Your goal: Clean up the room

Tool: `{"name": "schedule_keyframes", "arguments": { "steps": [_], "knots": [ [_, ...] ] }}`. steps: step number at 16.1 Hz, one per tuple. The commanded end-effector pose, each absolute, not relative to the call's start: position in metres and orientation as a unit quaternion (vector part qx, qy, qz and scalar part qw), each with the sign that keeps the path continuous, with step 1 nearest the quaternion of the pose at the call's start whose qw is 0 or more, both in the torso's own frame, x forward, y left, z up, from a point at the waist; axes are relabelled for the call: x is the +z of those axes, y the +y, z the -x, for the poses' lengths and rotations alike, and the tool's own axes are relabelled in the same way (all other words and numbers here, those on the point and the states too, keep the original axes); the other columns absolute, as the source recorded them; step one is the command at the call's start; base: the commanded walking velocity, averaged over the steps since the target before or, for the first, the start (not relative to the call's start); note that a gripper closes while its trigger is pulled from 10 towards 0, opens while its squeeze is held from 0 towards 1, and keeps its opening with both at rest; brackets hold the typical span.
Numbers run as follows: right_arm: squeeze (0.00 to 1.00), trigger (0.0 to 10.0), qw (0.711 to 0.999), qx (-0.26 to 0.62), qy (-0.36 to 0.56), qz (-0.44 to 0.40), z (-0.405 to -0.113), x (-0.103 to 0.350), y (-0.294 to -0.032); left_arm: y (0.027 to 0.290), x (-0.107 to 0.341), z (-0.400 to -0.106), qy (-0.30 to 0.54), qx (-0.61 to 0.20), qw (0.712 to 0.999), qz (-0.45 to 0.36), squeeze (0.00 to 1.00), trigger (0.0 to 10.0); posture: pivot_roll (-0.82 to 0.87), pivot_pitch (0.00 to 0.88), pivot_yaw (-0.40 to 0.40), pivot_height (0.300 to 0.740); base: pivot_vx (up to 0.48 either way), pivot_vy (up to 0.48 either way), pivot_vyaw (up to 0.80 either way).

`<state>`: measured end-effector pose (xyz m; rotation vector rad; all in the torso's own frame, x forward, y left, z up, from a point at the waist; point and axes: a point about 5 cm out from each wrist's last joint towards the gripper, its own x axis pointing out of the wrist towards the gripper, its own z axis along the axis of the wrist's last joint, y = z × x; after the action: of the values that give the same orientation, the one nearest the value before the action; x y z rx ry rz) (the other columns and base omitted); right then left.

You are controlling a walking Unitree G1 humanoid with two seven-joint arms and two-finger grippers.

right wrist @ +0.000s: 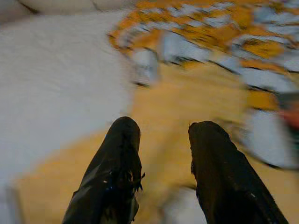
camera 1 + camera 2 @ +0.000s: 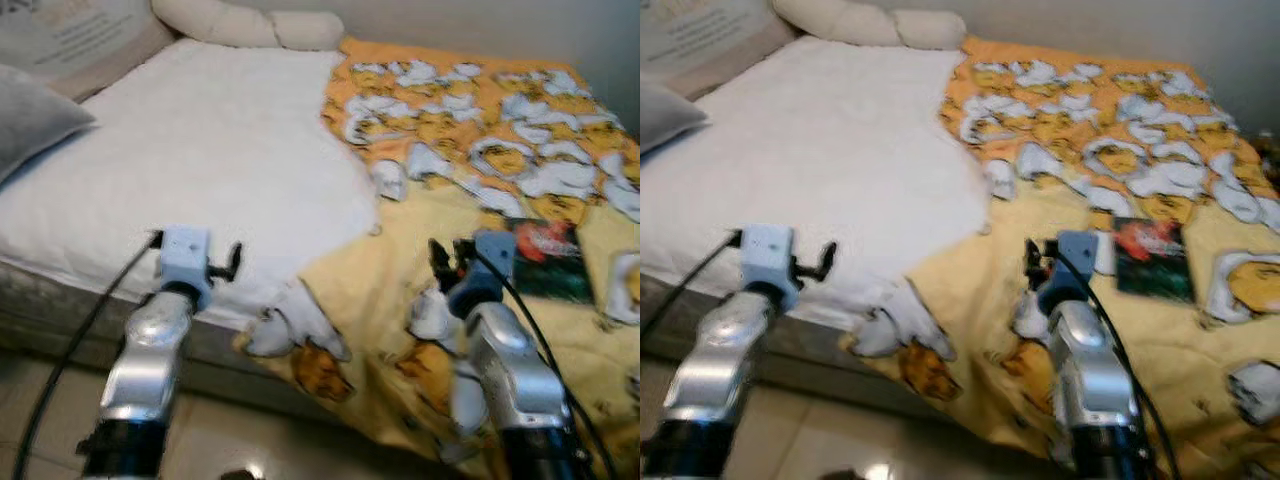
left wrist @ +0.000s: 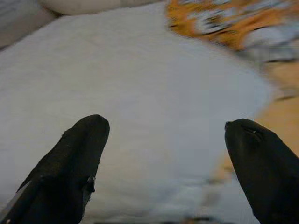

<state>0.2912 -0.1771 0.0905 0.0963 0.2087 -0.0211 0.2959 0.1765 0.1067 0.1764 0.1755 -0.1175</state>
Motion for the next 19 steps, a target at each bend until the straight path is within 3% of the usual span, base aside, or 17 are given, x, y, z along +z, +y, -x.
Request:
{"name": "schedule_keyframes", "arguments": {
  "steps": [1, 8, 19],
  "knots": [
    [0.0, 10.0, 0.994, -0.004, 0.096, -0.048, -0.2935, 0.0942, -0.1738, 0.18, 0.1104, -0.2981, 0.083, -0.057, 0.99, -0.099, 1.0, 10.0, -0.02, 0.0, -0.01, 0.74, 0.0, -0.334, 0.0],
    [0.0, 10.0, 0.993, 0.004, 0.109, -0.039, -0.2934, 0.09, -0.1732, 0.1813, 0.1106, -0.298, 0.081, -0.056, 0.99, -0.105, 1.0, 10.0, -0.02, 0.0, -0.009, 0.74, 0.0, -0.337, 0.0],
    [0.0, 10.0, 0.992, 0.02, 0.117, -0.036, -0.2928, 0.088, -0.1685, 0.1801, 0.1114, -0.2973, 0.08, -0.067, 0.988, -0.114, 1.0, 10.0, -0.02, 0.0, -0.007, 0.74, 0.0, -0.335, 0.77]
  ]
}}
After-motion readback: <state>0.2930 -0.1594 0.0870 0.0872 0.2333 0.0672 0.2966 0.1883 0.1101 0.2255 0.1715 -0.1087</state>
